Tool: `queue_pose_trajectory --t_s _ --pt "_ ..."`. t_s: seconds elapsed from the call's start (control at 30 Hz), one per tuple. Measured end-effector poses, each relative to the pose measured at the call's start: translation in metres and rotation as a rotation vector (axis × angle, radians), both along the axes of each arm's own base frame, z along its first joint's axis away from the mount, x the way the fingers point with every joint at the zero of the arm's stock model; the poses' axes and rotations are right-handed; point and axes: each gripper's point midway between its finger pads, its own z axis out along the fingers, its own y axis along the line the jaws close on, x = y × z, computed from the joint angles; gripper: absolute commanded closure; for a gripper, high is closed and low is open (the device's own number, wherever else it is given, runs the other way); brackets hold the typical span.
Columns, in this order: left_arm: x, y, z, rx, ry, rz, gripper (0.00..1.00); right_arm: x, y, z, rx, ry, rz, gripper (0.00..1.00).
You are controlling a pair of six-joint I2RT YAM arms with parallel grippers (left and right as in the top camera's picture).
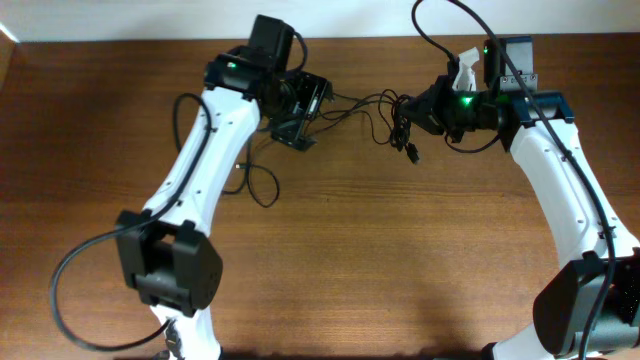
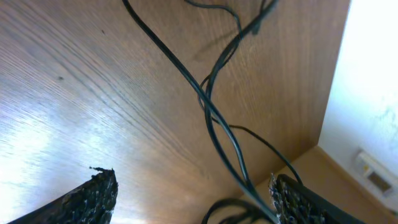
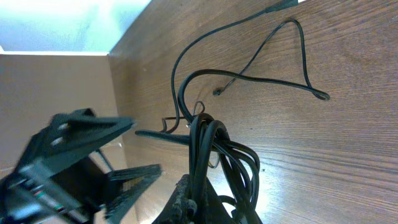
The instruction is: Untangle cables
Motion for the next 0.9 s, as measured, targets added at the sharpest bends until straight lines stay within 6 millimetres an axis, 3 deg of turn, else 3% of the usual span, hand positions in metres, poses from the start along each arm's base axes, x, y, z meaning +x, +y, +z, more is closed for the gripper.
queue_pose_trajectory --t_s 0.17,0.47,0.9 --pt "0.012 -0.016 -0.015 -0.023 0.012 0.038 0.25 0.0 0.0 0.0 0.0 0.001 0.0 0.96" --pt "0.022 0.0 -0.021 0.053 -0.001 0.13 0.48 0.0 0.0 0.0 0.002 0.003 -0.002 0.96" --pt "0.027 0.002 -0.021 0.07 -0.023 0.156 0.49 0.0 0.0 0.0 0.003 0.005 -0.004 0.96"
